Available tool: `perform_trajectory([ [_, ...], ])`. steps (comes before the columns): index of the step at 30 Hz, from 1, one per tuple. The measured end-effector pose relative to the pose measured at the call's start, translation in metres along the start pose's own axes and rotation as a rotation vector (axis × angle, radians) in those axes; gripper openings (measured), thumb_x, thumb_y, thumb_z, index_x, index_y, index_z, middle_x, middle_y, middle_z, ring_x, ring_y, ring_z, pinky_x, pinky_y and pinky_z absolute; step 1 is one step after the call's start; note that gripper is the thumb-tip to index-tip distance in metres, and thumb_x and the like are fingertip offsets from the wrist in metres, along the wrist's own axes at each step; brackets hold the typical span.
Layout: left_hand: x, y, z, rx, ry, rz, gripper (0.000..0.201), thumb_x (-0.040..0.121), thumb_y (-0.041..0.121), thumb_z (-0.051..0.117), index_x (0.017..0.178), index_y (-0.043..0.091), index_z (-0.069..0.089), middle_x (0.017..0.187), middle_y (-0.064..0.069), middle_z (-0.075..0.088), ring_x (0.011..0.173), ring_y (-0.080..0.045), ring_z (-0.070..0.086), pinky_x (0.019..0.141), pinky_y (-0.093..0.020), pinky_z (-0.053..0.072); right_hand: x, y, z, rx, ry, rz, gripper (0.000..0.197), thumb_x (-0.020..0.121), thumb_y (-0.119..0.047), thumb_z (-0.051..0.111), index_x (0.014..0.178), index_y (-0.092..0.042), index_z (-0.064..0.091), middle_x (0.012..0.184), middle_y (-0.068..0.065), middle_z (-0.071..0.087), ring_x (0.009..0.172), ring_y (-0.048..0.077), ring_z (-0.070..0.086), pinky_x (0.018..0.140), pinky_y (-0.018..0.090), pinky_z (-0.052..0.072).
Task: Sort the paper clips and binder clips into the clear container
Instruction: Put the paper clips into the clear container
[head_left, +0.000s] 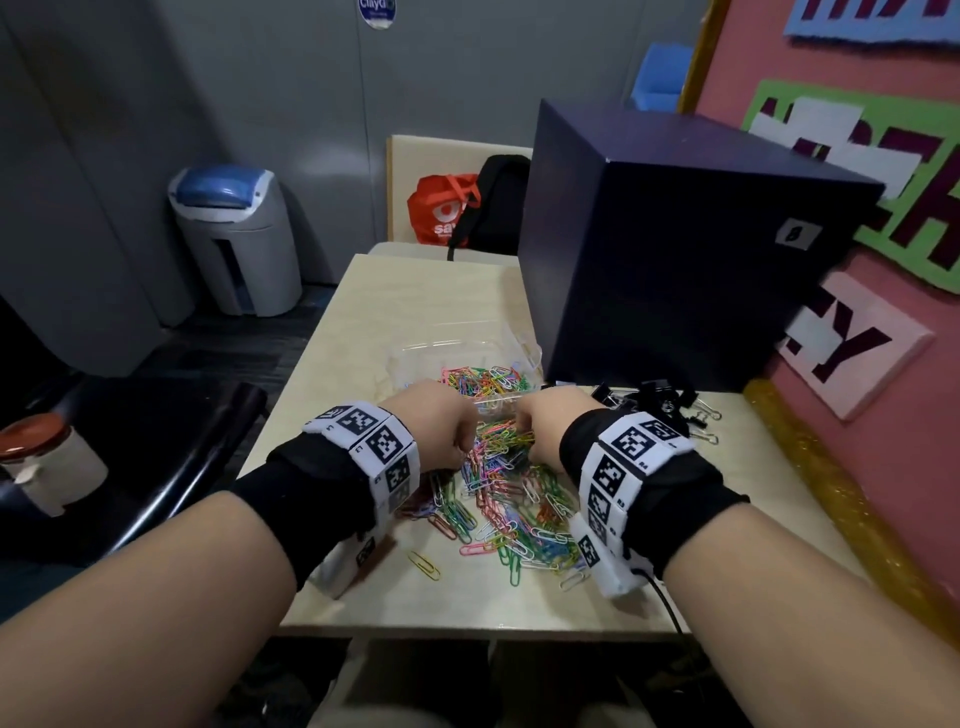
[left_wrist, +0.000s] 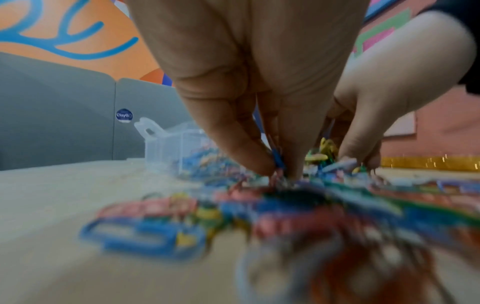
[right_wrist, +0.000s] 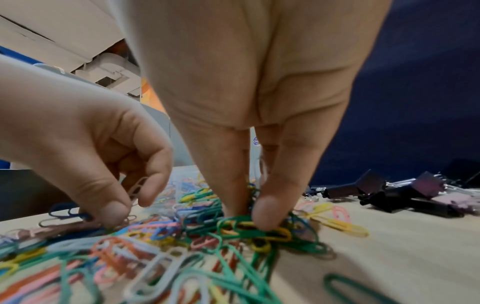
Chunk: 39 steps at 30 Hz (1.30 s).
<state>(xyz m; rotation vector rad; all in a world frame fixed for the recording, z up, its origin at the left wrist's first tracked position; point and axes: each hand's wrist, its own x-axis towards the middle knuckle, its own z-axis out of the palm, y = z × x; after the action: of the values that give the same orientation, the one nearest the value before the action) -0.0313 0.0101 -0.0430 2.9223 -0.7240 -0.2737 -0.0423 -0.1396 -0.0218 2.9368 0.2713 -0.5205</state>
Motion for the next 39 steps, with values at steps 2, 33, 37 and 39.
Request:
perform_trajectory([
  [2, -0.001, -0.004, -0.005, -0.052, 0.052, -0.004, 0.014, 0.084, 0.021, 0.070, 0.098, 0.020, 0.071, 0.098, 0.004, 0.069, 0.094, -0.015, 0.063, 0.073, -0.019, 0.041, 0.001, 0.001, -0.004, -0.027, 0.008, 0.013, 0.036, 0.093, -0.008, 0.052, 0.129, -0.011, 0.056, 0.127, 0.009, 0.059, 0.116, 0.028, 0.058, 0.094, 0.034, 0.050],
  [33, -0.017, -0.004, -0.012, 0.264, -0.316, -0.131, 0.053, 0.078, 0.033, 0.076, 0.122, 0.013, 0.056, 0.117, -0.008, 0.063, 0.104, -0.025, 0.060, 0.081, -0.033, 0.050, 0.007, -0.022, 0.012, 0.103, -0.017, -0.068, 0.059, 0.083, -0.035, 0.070, 0.135, -0.023, 0.044, 0.131, 0.011, 0.048, 0.114, 0.029, 0.054, 0.095, 0.039, 0.050],
  [37, -0.016, -0.002, -0.011, 0.243, -0.237, -0.126, 0.035, 0.085, 0.029, 0.068, 0.116, 0.013, 0.062, 0.113, -0.006, 0.067, 0.102, -0.024, 0.062, 0.081, -0.031, 0.050, 0.007, -0.020, 0.011, 0.083, 0.086, -0.108, 0.032, 0.091, -0.009, 0.056, 0.123, -0.013, 0.053, 0.120, 0.011, 0.059, 0.109, 0.027, 0.058, 0.089, 0.033, 0.049],
  [39, -0.015, -0.004, -0.010, 0.235, -0.217, -0.130, 0.031, 0.087, 0.030, 0.066, 0.114, 0.015, 0.065, 0.111, -0.005, 0.068, 0.102, -0.023, 0.063, 0.078, -0.029, 0.050, 0.006, -0.018, 0.008, 0.053, 0.104, -0.109, 0.032, 0.092, -0.005, 0.051, 0.123, -0.011, 0.055, 0.119, 0.011, 0.062, 0.109, 0.028, 0.059, 0.089, 0.033, 0.048],
])
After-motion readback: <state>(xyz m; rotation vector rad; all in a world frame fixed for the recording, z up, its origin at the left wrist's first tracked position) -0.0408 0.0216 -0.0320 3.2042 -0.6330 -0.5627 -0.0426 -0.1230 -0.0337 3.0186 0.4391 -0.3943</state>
